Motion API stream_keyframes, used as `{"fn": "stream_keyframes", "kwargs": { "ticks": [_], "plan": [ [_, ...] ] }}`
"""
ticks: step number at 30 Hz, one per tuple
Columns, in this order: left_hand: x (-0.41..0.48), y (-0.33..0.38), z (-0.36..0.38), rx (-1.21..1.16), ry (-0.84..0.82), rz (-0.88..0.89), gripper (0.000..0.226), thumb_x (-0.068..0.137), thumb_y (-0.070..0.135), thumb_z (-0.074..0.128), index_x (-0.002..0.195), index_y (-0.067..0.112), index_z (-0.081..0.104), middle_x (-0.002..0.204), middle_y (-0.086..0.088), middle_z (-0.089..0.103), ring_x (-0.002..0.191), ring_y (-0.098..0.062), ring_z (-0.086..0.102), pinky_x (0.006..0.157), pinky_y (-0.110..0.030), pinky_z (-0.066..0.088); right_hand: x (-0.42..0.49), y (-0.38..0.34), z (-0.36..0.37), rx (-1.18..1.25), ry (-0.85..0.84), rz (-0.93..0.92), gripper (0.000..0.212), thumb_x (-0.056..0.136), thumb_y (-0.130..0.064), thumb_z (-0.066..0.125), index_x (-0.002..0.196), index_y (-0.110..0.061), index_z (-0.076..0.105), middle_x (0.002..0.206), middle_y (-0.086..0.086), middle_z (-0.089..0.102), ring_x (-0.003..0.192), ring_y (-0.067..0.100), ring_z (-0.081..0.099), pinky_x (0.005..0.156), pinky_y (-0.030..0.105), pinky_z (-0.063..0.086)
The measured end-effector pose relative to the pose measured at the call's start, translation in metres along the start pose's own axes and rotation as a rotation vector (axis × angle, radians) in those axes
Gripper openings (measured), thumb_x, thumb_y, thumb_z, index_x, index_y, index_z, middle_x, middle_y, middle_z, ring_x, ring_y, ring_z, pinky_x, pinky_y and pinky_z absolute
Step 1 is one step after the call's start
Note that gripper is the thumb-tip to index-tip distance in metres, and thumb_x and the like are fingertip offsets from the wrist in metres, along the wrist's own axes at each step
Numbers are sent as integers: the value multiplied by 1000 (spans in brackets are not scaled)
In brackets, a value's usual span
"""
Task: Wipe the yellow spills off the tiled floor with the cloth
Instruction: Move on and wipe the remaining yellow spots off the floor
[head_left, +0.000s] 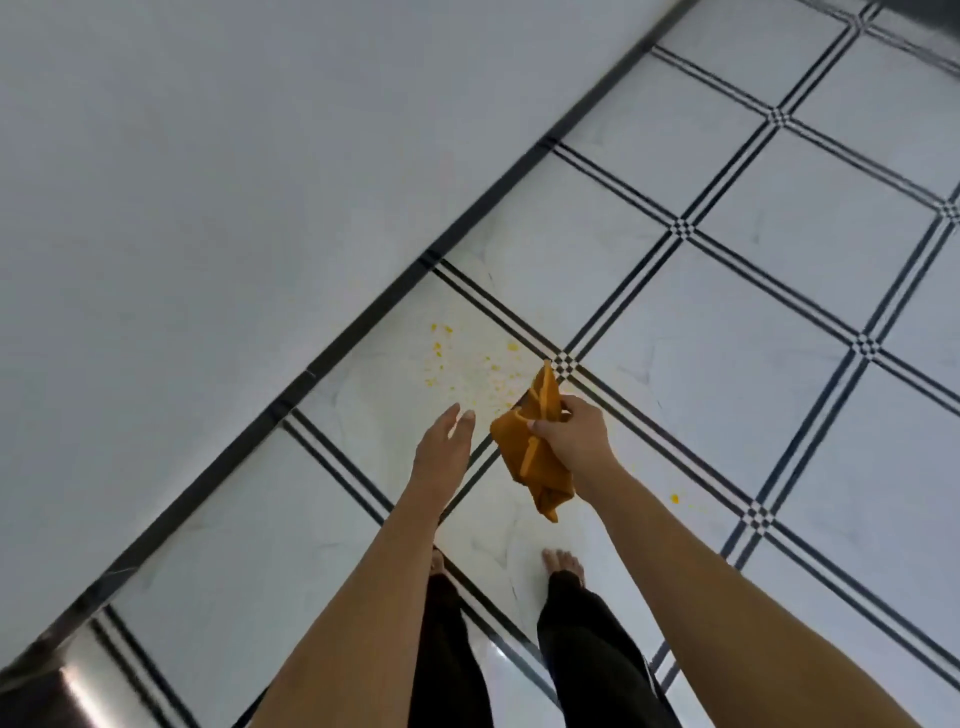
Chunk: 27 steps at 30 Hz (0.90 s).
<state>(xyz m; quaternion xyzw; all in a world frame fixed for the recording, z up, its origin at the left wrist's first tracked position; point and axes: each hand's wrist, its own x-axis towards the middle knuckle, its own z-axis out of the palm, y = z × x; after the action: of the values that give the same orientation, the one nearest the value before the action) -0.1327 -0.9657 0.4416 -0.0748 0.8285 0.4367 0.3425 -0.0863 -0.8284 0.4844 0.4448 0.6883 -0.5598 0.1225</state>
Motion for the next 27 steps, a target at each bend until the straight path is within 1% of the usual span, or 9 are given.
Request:
{"fn": "stream_keyframes", "kwargs": {
  "ticks": [6, 9, 14, 16, 19, 20, 22, 24, 27],
  "plan": [
    [134, -88, 26, 1, -27, -1, 47, 97, 39, 38, 141, 22, 38, 147, -3, 37, 136, -21, 32, 113, -37, 23, 124, 79, 71, -19, 149, -31, 22, 87, -11, 58, 108, -9, 56, 99, 10, 63, 76, 17, 55, 64, 25, 42],
    [200, -140, 41, 64, 2, 21, 46, 97, 39, 37, 141, 22, 38, 147, -4, 39, 135, -21, 34, 113, -38, 23, 182, 117, 114, -70, 45, -102, 28, 88, -18, 60, 115, -11, 56, 93, 4, 61, 76, 17, 61, 56, 15, 43],
    [288, -248, 80, 249, 22, -41, 47, 97, 43, 35, 141, 27, 37, 147, -2, 38, 135, -24, 34, 112, -46, 22, 263, 198, 178, -170, -140, -120, 19, 94, -20, 52, 104, -6, 60, 93, 8, 62, 83, 15, 59, 71, 29, 44],
    [310, -287, 96, 346, 14, -56, 47, 98, 42, 32, 142, 27, 34, 149, 1, 34, 137, -22, 31, 112, -44, 19, 293, 230, 195, -255, -160, -82, 31, 98, -23, 43, 120, -5, 55, 118, 14, 60, 107, 25, 56, 83, 32, 40],
    [347, -329, 112, 519, 64, -9, 49, 99, 40, 29, 146, 25, 27, 154, 2, 23, 142, -18, 16, 110, -46, 15, 348, 267, 222, -371, -110, -127, 41, 99, -32, 35, 135, -12, 42, 131, 11, 52, 120, 28, 49, 86, 31, 41],
    [358, -337, 116, 571, 100, 22, 50, 99, 40, 28, 147, 23, 24, 155, 2, 19, 143, -17, 11, 111, -47, 14, 366, 277, 230, -431, -83, -155, 47, 99, -38, 33, 140, -16, 35, 139, 10, 45, 129, 29, 41, 97, 36, 39],
    [400, -354, 123, 681, 176, 116, 52, 99, 39, 27, 148, 21, 19, 157, 0, 14, 144, -17, 5, 113, -48, 11, 415, 297, 252, -635, -42, -196, 57, 97, -48, 28, 148, -26, 17, 156, 4, 17, 144, 28, 11, 114, 48, 15],
    [436, -359, 126, 729, 239, 214, 53, 99, 38, 27, 148, 20, 17, 157, 0, 11, 145, -18, 2, 113, -47, 7, 449, 313, 270, -768, -14, -238, 58, 94, -56, 23, 147, -39, 7, 159, -2, -2, 145, 27, -9, 114, 52, -3],
    [472, -360, 123, 803, 311, 310, 55, 98, 39, 25, 149, 20, 14, 158, 0, 8, 145, -17, 1, 113, -46, 4, 473, 329, 288, -853, 88, -333, 59, 90, -64, 21, 142, -51, -4, 157, -3, -15, 141, 29, -23, 109, 58, -12]
  ]
}}
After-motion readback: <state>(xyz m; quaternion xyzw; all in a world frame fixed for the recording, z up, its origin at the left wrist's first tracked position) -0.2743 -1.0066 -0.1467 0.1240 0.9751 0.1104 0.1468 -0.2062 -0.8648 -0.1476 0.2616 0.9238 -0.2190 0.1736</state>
